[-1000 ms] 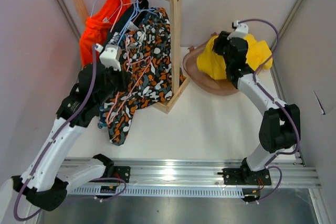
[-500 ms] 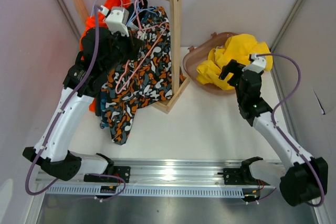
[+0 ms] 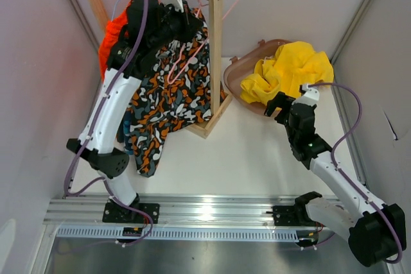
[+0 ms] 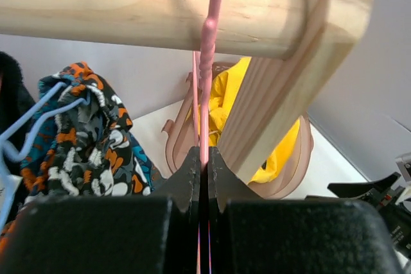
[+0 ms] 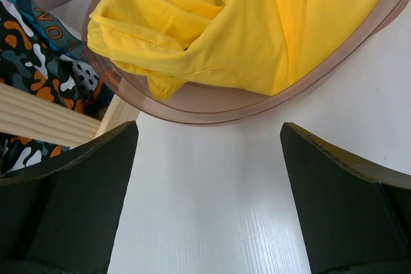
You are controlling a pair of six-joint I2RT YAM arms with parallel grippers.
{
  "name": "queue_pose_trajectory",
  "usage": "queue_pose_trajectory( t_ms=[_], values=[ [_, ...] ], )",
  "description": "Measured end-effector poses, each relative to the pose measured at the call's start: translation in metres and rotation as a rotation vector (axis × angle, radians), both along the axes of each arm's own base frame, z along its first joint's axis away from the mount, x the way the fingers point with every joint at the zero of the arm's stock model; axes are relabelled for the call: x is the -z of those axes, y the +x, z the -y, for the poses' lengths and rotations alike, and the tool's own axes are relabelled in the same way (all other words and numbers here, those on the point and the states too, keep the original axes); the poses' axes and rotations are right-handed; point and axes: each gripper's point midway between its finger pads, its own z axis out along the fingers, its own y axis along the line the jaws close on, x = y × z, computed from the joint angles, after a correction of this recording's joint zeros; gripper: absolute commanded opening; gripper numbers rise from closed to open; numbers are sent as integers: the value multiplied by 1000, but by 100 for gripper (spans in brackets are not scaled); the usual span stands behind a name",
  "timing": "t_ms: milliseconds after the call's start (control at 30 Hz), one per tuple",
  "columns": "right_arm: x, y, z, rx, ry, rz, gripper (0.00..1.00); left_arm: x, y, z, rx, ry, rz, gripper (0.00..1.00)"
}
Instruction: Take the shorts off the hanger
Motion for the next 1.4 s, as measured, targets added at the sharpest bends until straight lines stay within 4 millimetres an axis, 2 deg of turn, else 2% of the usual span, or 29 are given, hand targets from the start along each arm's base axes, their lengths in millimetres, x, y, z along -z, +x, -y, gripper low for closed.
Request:
queue_pose_trajectory(
  t_ms=[67,167,267,300,367,400,433,467,500,600,700,767,867,967,1167,1400],
  values=[
    [-2,-1,0,0,1,5,99,8,5,5,11,8,-18,0],
    [-6,-2,1,3,5,17,100,32,6,8,22,32,-65,1],
    [-7,-3,2,4,6,20,99,54,4,6,21,58,-111,10],
    [-6,-3,2,3,5,18,99,55,3,5,19,58,-111,18],
    [-2,-4,2,3,3,10,100,53,-1,2,14,57,-105,27],
    [1,-5,2,3,1,5,99,51,-10,-5,8,68,-103,42],
    [3,-5,2,3,0,0,99,47,-15,-9,4,72,-97,48],
    [5,-6,2,2,-1,-3,100,42,-22,-14,-3,75,-84,52],
    [7,-6,2,1,-2,-6,99,34,-28,-20,-12,72,-68,62],
    [9,-8,-1,-6,-1,-11,99,7,-45,-37,-47,70,7,76],
    [10,-9,-5,-18,1,-13,99,-26,-57,-58,-111,57,89,77],
    [10,-10,-7,-25,1,-13,99,-40,-60,-69,-149,49,126,78],
    [10,-14,-8,-31,1,-12,99,-48,-61,-84,-199,49,147,78],
    [6,-17,-6,-29,3,-4,99,-44,-53,-95,-244,63,138,77],
    [-4,-22,-2,-21,14,29,99,-24,-37,-103,-288,94,91,73],
    [10,-26,1,-13,0,0,99,5,-26,-107,-305,126,14,66]
  ],
)
